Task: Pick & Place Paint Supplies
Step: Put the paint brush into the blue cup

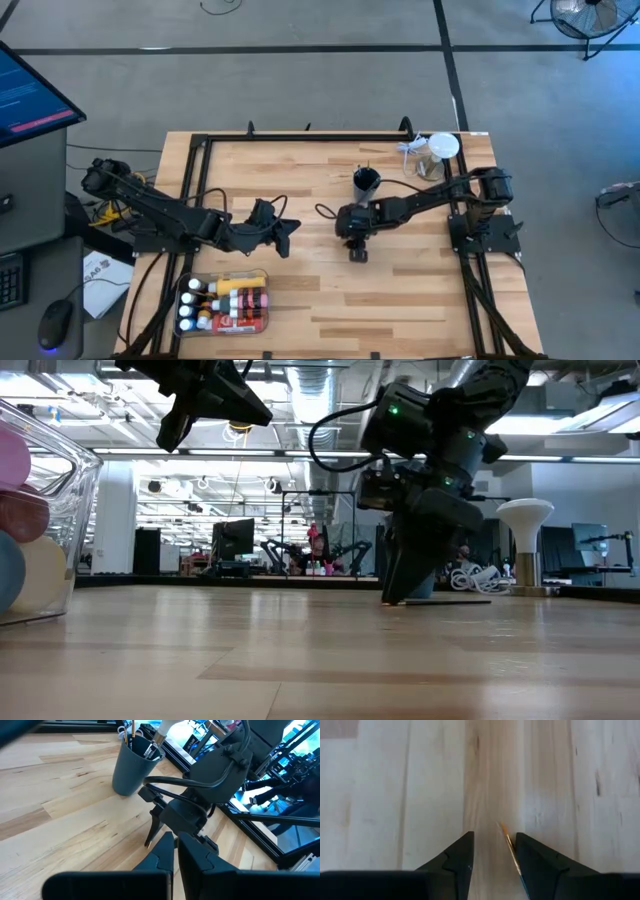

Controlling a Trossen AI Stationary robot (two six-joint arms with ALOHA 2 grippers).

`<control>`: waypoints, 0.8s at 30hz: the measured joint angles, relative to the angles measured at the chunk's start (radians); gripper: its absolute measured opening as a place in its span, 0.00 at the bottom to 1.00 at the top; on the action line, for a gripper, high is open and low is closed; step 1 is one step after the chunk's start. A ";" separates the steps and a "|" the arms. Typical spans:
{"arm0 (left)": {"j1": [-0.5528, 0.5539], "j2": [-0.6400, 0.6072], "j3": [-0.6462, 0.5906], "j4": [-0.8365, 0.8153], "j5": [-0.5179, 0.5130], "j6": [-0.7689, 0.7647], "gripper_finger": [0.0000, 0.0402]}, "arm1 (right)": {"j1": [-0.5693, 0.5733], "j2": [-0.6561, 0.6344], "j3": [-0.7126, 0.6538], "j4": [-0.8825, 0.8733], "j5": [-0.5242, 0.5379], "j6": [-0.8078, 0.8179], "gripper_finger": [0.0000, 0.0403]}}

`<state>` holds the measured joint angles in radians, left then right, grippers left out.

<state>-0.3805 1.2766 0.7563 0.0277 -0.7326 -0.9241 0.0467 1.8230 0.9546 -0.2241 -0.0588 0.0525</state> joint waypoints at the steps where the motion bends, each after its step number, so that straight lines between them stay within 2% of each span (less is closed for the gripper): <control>1: 0.000 0.000 0.000 0.000 0.000 0.000 0.00 | 0.000 0.001 0.000 0.011 -0.001 0.000 0.34; 9: 0.000 0.000 0.000 0.000 0.000 0.000 0.00 | 0.000 0.006 0.001 0.053 0.000 -0.011 0.34; 17: 0.000 0.000 0.000 0.005 0.000 -0.008 0.00 | 0.017 0.077 0.012 0.037 0.017 -0.037 0.33; 24: 0.000 0.000 0.000 0.007 0.000 -0.024 0.00 | 0.031 0.067 0.007 0.045 0.050 -0.037 0.31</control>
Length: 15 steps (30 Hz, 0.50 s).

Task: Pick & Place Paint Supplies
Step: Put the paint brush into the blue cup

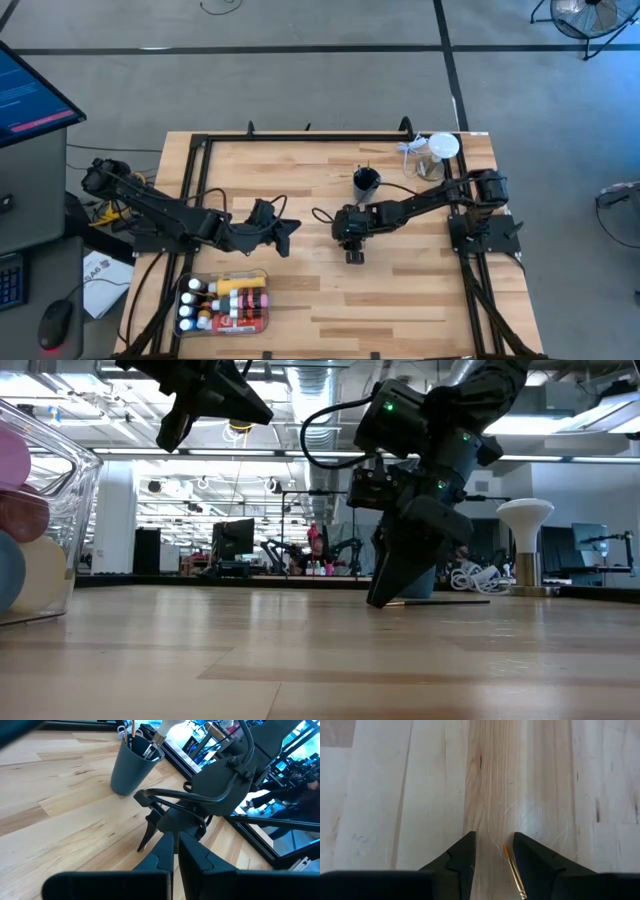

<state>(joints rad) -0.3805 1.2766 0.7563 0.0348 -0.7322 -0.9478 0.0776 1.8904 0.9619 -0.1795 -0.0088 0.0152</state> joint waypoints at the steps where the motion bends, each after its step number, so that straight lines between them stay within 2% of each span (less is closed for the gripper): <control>1: 0.000 0.000 0.000 0.001 0.000 0.000 0.00 | -0.001 0.000 0.000 0.000 0.006 0.000 0.31; 15: 0.000 0.000 0.000 0.011 0.000 0.000 0.00 | -0.012 -0.002 0.003 -0.042 0.006 -0.017 0.19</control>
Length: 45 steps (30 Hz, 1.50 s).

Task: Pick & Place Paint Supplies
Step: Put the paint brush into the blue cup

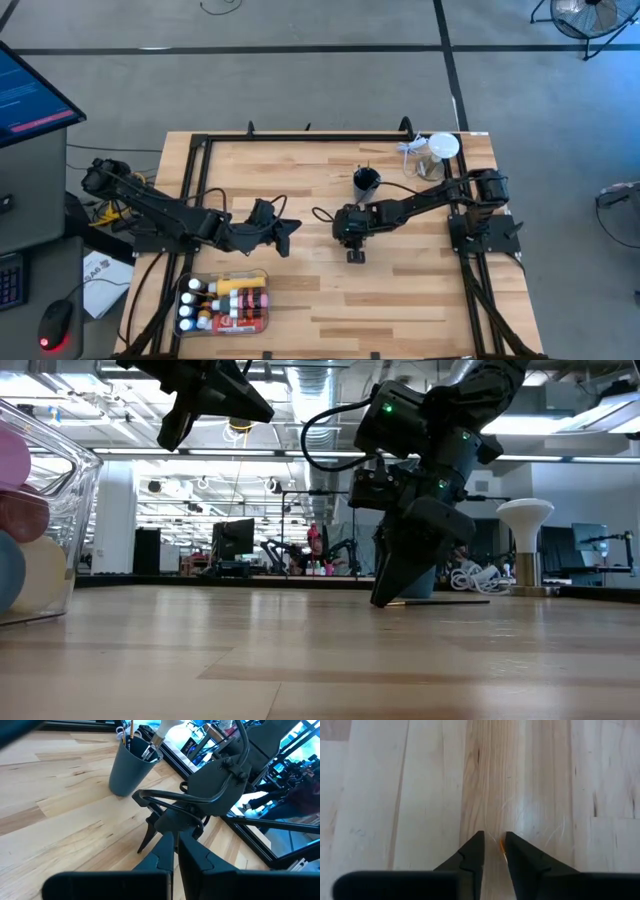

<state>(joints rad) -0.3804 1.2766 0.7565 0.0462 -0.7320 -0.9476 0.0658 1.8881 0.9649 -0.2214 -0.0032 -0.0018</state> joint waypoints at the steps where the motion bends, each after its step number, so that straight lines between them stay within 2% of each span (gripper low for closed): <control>1: 0.000 0.000 0.000 0.001 0.000 0.000 0.00 | 0.000 0.000 0.000 -0.002 0.000 0.002 0.17; 8: 0.000 0.000 0.000 0.001 0.000 0.000 0.00 | -0.001 -0.002 0.000 -0.017 0.000 0.039 0.01; 14: 0.000 0.000 0.000 0.004 0.000 0.000 0.00 | -0.001 -0.001 0.016 -0.033 0.001 0.078 0.00; 25: 0.000 0.000 0.000 0.008 0.000 0.000 0.00 | -0.011 0.014 0.126 -0.129 0.003 0.074 0.00; 39: 0.000 0.000 0.000 0.007 -0.005 0.005 0.00 | -0.025 0.010 0.132 -0.137 0.000 0.112 0.00; 45: 0.000 0.000 0.000 0.006 -0.006 0.008 0.00 | -0.038 -0.038 0.134 -0.127 -0.004 0.116 0.00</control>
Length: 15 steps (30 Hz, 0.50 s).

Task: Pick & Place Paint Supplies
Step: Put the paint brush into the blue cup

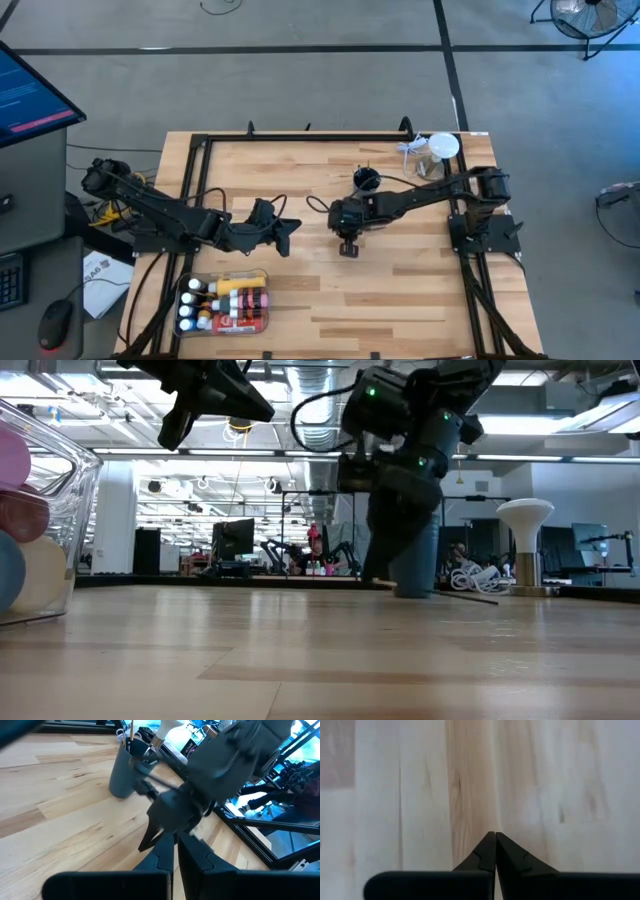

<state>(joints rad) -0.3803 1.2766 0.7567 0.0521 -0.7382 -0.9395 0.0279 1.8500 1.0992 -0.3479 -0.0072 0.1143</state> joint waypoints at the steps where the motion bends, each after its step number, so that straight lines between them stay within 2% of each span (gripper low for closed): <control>1: 0.000 0.000 0.000 -0.001 0.000 0.000 0.00 | -0.004 -0.011 0.000 0.004 0.000 0.000 0.00; 15: 0.000 0.000 0.000 -0.008 -0.022 0.000 0.00 | -0.094 -0.169 0.000 0.012 0.008 0.011 0.00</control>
<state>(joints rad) -0.3801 1.2766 0.7567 0.0437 -0.7601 -0.9394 -0.0656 1.6812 1.0996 -0.3355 0.0013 0.1249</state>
